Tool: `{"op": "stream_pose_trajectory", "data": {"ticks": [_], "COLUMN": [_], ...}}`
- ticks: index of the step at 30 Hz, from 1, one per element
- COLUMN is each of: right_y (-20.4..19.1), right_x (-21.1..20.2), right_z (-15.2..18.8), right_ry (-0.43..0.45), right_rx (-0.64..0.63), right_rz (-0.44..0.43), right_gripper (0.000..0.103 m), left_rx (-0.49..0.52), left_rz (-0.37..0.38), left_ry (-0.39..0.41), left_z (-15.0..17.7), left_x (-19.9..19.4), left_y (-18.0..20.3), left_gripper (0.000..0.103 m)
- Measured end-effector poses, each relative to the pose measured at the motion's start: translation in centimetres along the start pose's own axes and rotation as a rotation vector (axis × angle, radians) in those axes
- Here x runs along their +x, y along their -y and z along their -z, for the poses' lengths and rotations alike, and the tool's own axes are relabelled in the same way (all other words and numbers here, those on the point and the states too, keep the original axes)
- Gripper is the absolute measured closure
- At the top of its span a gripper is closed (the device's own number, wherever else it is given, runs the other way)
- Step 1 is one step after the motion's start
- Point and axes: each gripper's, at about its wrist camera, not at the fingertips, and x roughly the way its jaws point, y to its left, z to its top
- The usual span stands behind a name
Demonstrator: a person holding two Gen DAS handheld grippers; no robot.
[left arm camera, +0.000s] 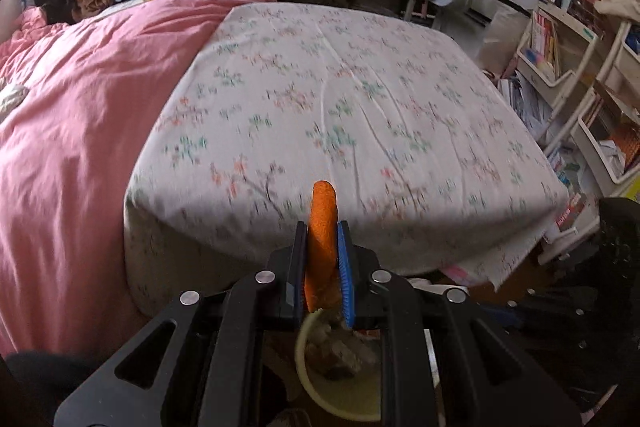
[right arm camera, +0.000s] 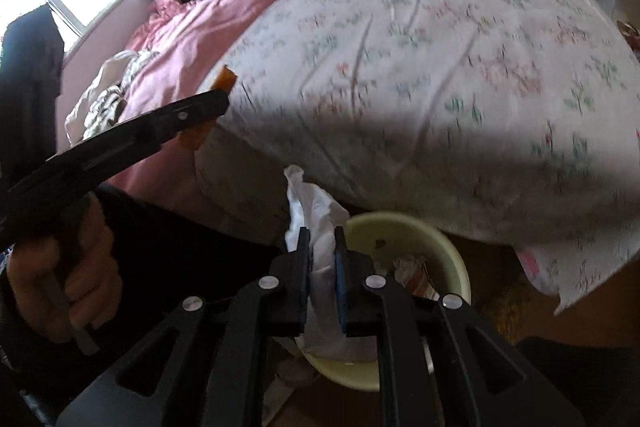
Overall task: Collect trash
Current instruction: 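Carry stick and tissue over the yellow bin and open both tools to drop them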
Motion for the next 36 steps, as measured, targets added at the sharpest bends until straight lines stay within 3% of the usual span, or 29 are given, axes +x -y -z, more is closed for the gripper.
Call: {"op": "stream_pose_trajectory", "data": {"ticks": [3,5,11,18,21,23,25,29,32,36], "right_y": [0.3,0.2,1.4,2.1,2.5,2.6,2.6,2.1,1.3,0.0], "right_x": [0.1,0.0,-1.0,-2.7,-3.7,-4.3,-4.7,-5.9,-6.6,-7.3], "right_z": [0.7,1.0,2.6,3.2,3.2,3.1,3.0,2.8,2.8,2.8], "right_ry": [-0.015,-0.011,0.040,0.138,0.203,0.241,0.275,0.359,0.424,0.511], "right_rx": [0.010,0.014,0.071,0.133,0.152,0.156,0.155,0.140,0.102,0.043], "right_rz": [0.017,0.031,0.059,0.110,0.140,0.159,0.177,0.240,0.311,0.409], "right_gripper": [0.082,0.068,0.048,0.037,0.034,0.030,0.028,0.023,0.016,0.008], "left_rx": [0.005,0.013,0.048,0.109,0.122,0.120,0.110,0.084,0.060,0.036], "left_rz": [0.005,0.006,0.012,0.024,0.013,0.000,-0.014,-0.087,-0.142,-0.198], "left_ry": [-0.020,-0.027,-0.049,-0.094,-0.090,-0.073,-0.045,0.064,0.143,0.241], "left_z": [1.3,2.0,3.3,4.6,4.7,4.7,4.5,3.9,3.5,2.8], "left_x": [-0.2,-0.4,-0.6,-0.3,-0.3,-0.6,-1.0,-2.5,-3.6,-5.3], "left_y": [0.3,0.7,1.7,3.0,3.2,3.2,3.1,2.6,2.0,1.3], "left_gripper": [0.088,0.088,0.088,0.087,0.075,0.055,0.045,0.019,0.010,0.007]}}
